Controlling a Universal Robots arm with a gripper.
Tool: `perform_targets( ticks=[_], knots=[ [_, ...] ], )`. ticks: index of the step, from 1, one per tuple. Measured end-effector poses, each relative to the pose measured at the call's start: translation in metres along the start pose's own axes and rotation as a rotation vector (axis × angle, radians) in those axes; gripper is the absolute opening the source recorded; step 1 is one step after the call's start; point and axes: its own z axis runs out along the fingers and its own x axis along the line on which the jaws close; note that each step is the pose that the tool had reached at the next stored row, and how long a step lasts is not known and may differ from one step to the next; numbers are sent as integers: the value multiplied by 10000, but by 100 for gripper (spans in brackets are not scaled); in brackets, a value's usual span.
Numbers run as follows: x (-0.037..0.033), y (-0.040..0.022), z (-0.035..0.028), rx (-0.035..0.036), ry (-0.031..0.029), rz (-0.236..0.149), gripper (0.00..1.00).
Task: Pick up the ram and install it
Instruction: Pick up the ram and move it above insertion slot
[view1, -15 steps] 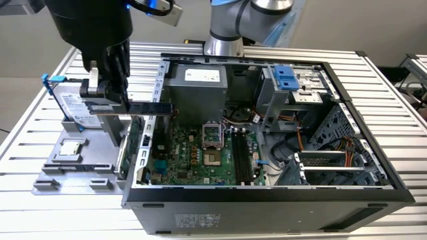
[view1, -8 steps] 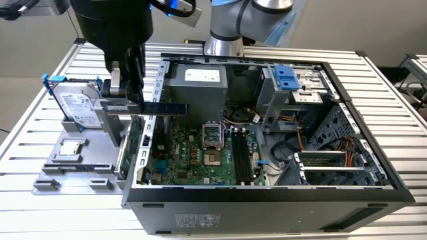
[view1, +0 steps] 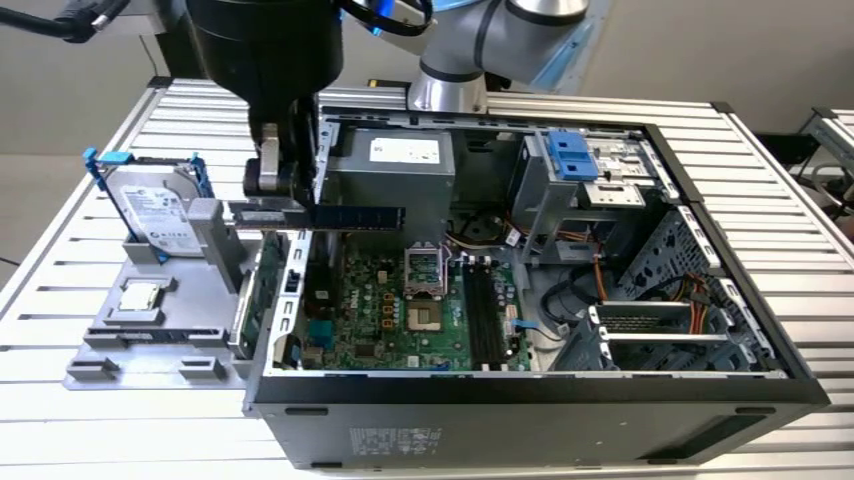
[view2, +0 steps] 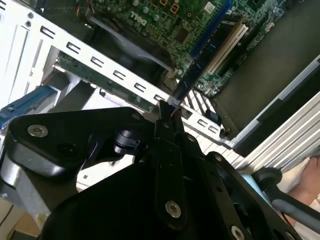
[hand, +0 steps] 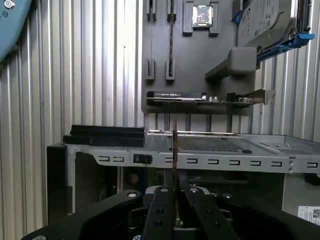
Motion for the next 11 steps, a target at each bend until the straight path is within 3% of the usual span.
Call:
perform_targets(
  ticks=[11],
  knots=[
    [2,-317,-7,-31,-1,0,0]
  ],
)
